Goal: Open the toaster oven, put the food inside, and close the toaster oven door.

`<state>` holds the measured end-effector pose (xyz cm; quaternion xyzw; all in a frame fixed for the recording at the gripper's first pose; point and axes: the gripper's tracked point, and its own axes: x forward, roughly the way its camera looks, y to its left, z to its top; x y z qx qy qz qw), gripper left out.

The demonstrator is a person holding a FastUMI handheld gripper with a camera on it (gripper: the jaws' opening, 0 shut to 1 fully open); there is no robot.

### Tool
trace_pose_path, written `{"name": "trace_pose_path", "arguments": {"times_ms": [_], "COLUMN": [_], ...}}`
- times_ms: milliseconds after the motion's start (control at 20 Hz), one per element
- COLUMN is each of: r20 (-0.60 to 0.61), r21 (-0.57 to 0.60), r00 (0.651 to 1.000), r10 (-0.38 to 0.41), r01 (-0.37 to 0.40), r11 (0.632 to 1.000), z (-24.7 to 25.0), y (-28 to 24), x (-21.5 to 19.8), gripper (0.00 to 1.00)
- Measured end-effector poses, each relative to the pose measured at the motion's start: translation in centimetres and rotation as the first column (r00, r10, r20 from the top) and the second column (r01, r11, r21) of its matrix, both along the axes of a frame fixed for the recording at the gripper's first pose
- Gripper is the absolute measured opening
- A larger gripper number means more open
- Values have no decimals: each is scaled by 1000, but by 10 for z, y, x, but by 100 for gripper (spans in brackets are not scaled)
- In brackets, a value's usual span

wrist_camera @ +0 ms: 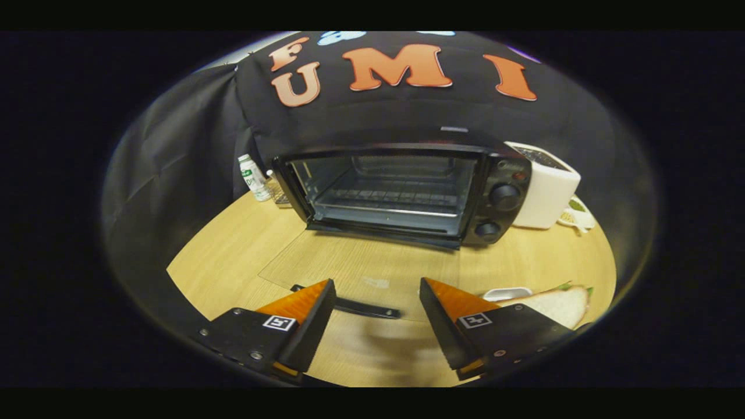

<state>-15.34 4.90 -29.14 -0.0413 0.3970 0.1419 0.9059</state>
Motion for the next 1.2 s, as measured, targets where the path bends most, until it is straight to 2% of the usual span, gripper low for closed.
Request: {"name": "trace_pose_path", "arguments": {"times_ms": [250, 500, 750, 900, 1200], "r20": [70, 72, -12, -133, -259], "r21": [-25, -68, -104, -44, 28], "r00": [997, 992, 988, 972, 939], "r10": [-31, -101, -154, -194, -226], "r01": [33, 106, 152, 190, 241], "r11": [999, 992, 983, 981, 970], "z": [51, 68, 34, -2, -47], "y": [-52, -126, -181, -187, -187], "x": [2, -3, -15, -27, -36], "gripper": [93, 96, 97, 98, 100]}}
